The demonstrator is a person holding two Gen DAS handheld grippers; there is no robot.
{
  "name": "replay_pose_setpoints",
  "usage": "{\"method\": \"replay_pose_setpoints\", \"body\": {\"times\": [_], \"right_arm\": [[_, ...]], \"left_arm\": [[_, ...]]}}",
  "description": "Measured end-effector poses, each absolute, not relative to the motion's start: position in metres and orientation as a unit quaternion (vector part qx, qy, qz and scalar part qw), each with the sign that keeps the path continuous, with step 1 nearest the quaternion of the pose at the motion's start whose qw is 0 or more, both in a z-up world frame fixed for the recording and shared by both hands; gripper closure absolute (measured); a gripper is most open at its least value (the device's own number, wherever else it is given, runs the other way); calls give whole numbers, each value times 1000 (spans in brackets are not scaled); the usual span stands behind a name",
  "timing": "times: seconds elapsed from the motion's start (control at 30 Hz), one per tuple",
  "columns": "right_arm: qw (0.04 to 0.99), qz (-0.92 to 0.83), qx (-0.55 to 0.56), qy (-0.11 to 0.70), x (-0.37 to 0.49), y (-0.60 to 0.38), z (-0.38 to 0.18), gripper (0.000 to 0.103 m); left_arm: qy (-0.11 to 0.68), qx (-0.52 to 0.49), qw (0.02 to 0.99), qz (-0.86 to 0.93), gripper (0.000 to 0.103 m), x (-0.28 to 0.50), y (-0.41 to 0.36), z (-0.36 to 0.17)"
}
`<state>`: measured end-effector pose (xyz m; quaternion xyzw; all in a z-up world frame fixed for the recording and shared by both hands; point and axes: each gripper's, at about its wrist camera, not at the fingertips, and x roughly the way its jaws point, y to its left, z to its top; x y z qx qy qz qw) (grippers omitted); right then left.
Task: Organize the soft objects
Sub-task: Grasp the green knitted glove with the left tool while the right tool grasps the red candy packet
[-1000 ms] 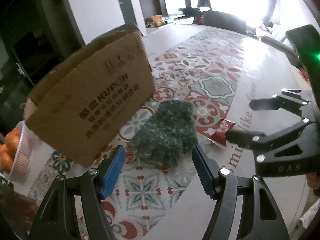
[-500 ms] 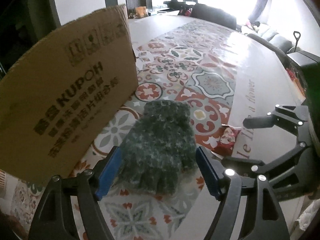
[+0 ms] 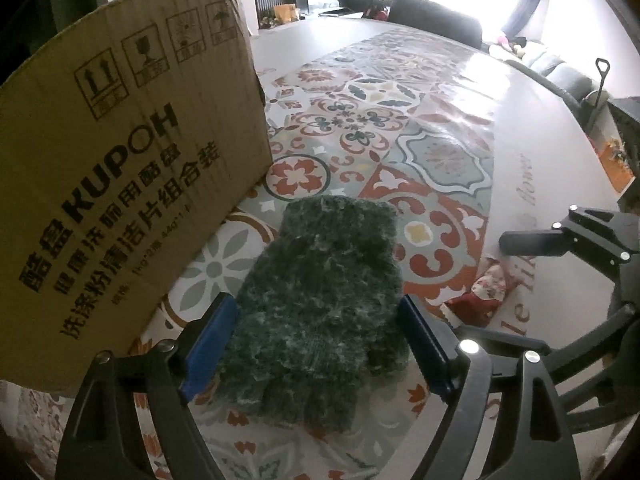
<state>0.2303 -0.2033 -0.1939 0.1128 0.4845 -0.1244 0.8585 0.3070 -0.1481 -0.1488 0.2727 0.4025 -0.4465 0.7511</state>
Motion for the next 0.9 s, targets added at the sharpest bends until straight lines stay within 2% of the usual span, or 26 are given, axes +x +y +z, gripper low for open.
{"method": "replay_pose_setpoints", "body": {"times": [0.07, 0.2, 0.3, 0.37, 0.5, 0.57, 0.9], "right_arm": [[862, -126, 111, 479, 229, -204, -194, 25], [866, -139, 110, 467, 224, -207, -193, 40], [867, -142, 111, 464, 222, -209, -192, 46], [868, -140, 115, 461, 221, -210, -192, 47], [869, -136, 126, 459, 220, -212, -191, 48], [868, -135, 132, 459, 220, -214, -191, 48], [876, -122, 142, 444, 213, -215, -182, 48]], "left_arm": [[399, 276, 755, -441, 22, 306, -149, -149], [388, 284, 765, -429, 31, 302, -147, -149], [390, 273, 772, -422, 39, 301, -145, -149], [394, 258, 775, -421, 52, 300, -143, -146], [408, 228, 781, -413, 68, 300, -137, -141], [413, 212, 785, -410, 79, 298, -134, -138], [416, 157, 805, -393, 88, 288, -115, -124]]}}
